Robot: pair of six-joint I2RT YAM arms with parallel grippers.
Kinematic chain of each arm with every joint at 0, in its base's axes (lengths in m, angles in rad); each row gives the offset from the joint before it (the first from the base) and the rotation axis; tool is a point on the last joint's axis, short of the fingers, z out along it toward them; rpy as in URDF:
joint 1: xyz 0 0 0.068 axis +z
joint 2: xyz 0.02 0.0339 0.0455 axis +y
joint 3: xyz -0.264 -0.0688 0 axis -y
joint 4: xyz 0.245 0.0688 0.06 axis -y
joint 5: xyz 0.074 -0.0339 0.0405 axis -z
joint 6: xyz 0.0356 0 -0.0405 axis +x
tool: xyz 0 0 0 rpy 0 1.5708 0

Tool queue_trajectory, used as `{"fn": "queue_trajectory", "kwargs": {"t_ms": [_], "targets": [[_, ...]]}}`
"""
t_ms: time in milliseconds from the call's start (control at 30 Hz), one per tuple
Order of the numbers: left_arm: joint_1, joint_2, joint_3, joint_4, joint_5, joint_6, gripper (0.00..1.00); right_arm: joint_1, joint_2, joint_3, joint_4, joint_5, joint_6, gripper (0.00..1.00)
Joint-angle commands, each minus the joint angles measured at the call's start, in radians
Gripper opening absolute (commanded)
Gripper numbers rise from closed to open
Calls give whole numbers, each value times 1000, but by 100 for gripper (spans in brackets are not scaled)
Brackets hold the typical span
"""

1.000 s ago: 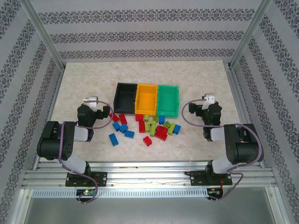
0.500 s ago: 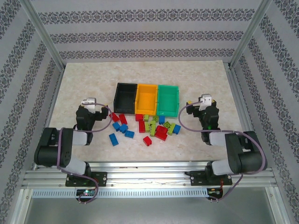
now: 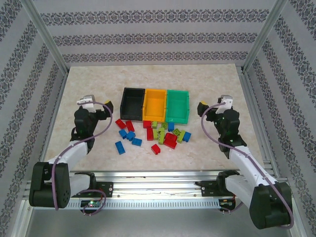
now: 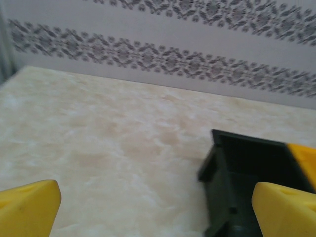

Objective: Sort the legos into containers by color

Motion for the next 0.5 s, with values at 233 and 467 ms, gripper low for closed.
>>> {"fn": "queue_trajectory", "kwargs": {"t_ms": [233, 467], "targets": [[-7, 87, 7, -172, 259, -293, 99, 165, 137, 78, -597, -287, 301, 77], [-11, 145, -50, -61, 318, -337, 100, 305, 263, 168, -759, -82, 284, 64]]}}
